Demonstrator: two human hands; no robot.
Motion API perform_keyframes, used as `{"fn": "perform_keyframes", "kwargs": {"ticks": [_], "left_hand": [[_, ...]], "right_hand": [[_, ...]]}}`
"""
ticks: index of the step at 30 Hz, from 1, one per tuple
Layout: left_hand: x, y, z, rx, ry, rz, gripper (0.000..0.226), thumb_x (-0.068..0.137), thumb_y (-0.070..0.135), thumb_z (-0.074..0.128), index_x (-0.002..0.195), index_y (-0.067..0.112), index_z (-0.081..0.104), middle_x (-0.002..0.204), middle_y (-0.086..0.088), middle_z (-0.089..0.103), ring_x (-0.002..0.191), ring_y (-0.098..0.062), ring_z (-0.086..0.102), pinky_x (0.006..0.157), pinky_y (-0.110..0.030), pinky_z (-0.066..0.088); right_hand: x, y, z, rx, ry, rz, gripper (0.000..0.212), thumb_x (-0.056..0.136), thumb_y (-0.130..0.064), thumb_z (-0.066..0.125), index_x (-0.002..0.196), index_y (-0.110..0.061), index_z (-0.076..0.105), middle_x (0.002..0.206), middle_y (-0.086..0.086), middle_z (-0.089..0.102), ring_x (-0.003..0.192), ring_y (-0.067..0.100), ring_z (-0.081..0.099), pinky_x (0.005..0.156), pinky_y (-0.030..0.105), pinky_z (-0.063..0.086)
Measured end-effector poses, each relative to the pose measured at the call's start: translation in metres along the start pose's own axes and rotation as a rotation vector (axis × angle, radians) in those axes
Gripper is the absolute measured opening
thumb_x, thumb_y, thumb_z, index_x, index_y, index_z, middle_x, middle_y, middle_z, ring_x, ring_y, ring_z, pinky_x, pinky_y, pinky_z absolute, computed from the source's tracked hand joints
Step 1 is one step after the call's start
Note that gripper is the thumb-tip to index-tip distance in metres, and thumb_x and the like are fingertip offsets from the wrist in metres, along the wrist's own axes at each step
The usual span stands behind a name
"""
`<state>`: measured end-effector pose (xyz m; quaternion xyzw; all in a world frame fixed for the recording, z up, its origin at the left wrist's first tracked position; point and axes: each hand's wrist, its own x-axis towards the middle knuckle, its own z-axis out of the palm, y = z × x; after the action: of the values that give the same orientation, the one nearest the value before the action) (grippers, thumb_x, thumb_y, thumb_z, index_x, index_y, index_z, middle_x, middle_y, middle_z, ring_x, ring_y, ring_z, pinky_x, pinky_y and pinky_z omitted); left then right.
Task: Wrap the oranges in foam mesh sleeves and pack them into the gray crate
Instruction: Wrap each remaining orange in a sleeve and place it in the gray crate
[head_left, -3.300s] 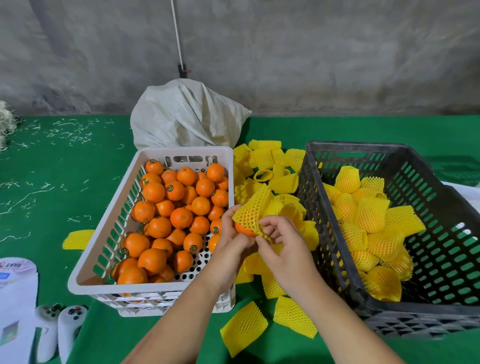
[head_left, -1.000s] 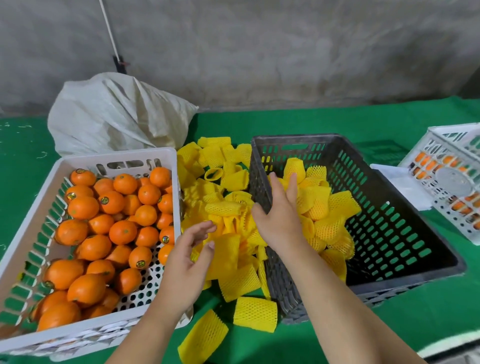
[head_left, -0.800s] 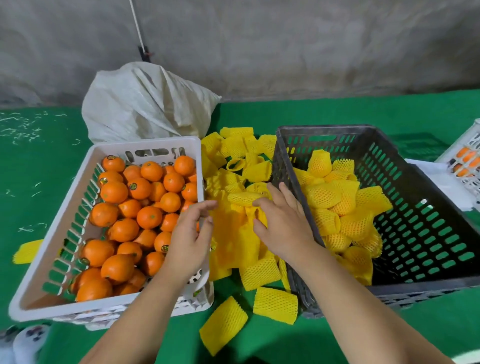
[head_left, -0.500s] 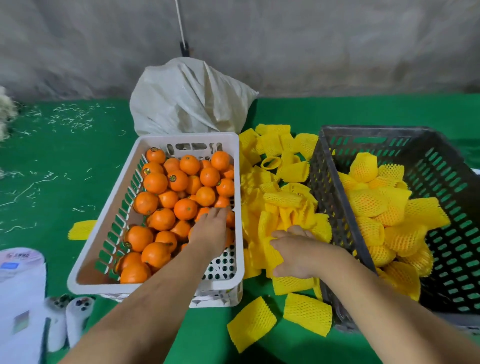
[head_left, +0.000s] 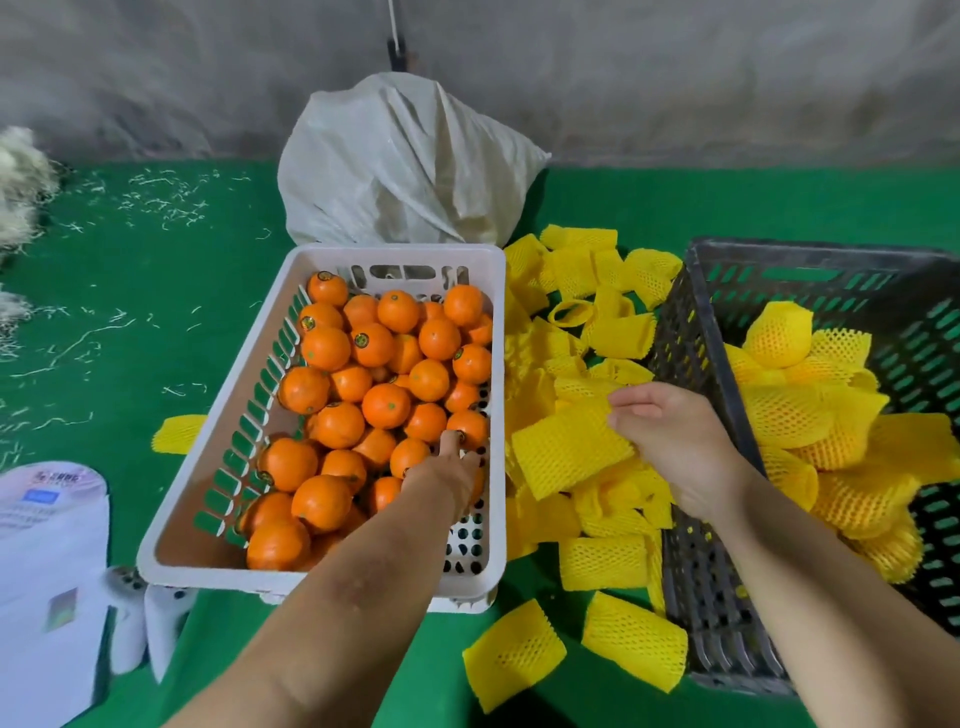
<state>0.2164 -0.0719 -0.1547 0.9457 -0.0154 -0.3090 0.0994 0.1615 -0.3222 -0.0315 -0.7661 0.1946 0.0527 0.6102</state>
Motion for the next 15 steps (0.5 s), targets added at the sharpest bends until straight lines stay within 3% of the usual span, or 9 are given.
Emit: {"fn": "perform_keyframes", "kwargs": {"ticks": [2,4,6,8,11,13,15], "left_hand": [[-0.005,0.000,-0.001,-0.049,-0.015,0.020,0.079,0.099,-0.003,0.061,0.165,0.009,0.020,0.166,-0.018,0.016,0.145,-0.051,0.029,0.110,-0.049,0.047],[-0.004,-0.003,-0.002,-0.055,0.012,0.013,0.088,0.099,0.011,0.068,0.167,0.017,0.012,0.169,-0.012,0.019,0.147,-0.040,0.038,0.107,-0.045,0.049],[-0.017,0.004,-0.015,-0.073,0.048,0.010,0.077,0.102,0.028,0.067,0.164,0.025,0.021,0.164,-0.008,0.035,0.141,-0.031,0.049,0.106,-0.044,0.053],[-0.029,0.006,-0.027,-0.054,0.122,0.097,0.056,0.102,0.033,0.067,0.149,0.026,0.038,0.150,-0.009,0.048,0.116,-0.027,0.064,0.087,-0.041,0.062],[-0.048,-0.002,-0.048,-0.177,0.472,0.126,0.063,0.092,0.037,0.078,0.139,0.025,0.038,0.133,0.000,0.047,0.104,-0.027,0.064,0.080,-0.045,0.060],[-0.068,-0.008,-0.054,-0.438,0.621,0.127,0.072,0.091,0.043,0.079,0.149,0.025,0.038,0.138,0.001,0.044,0.113,-0.020,0.058,0.085,-0.028,0.056],[-0.090,0.000,-0.057,-0.617,0.765,0.195,0.078,0.091,0.050,0.077,0.155,0.027,0.039,0.140,0.003,0.040,0.107,0.002,0.047,0.079,-0.002,0.043]], "right_hand": [[0.005,0.002,0.002,0.073,-0.014,0.047,0.026,0.094,-0.012,0.068,0.103,-0.035,0.072,0.110,-0.007,0.071,0.096,0.009,0.066,0.068,0.027,0.052],[0.008,0.003,0.003,0.181,-0.039,0.090,0.032,0.095,-0.007,0.064,0.109,-0.034,0.071,0.116,-0.002,0.069,0.104,0.016,0.067,0.068,0.035,0.062],[0.010,0.004,0.003,0.243,-0.058,0.091,0.036,0.094,-0.002,0.063,0.114,-0.031,0.069,0.122,0.007,0.067,0.112,0.023,0.066,0.083,0.045,0.063],[0.010,0.004,0.003,0.256,-0.065,0.075,0.038,0.094,0.000,0.064,0.117,-0.031,0.067,0.130,0.009,0.065,0.116,0.026,0.066,0.097,0.051,0.057],[0.009,0.002,0.003,0.290,-0.065,0.077,0.049,0.091,0.001,0.070,0.128,-0.030,0.062,0.131,0.007,0.064,0.111,0.022,0.069,0.087,0.036,0.060],[0.008,0.000,0.005,0.283,-0.077,0.100,0.053,0.091,-0.002,0.073,0.138,-0.023,0.059,0.132,0.008,0.064,0.114,0.024,0.067,0.093,0.038,0.057],[0.006,-0.001,0.006,0.303,-0.080,0.106,0.050,0.092,-0.005,0.073,0.140,-0.013,0.059,0.131,0.009,0.066,0.116,0.027,0.067,0.105,0.050,0.051]]}}
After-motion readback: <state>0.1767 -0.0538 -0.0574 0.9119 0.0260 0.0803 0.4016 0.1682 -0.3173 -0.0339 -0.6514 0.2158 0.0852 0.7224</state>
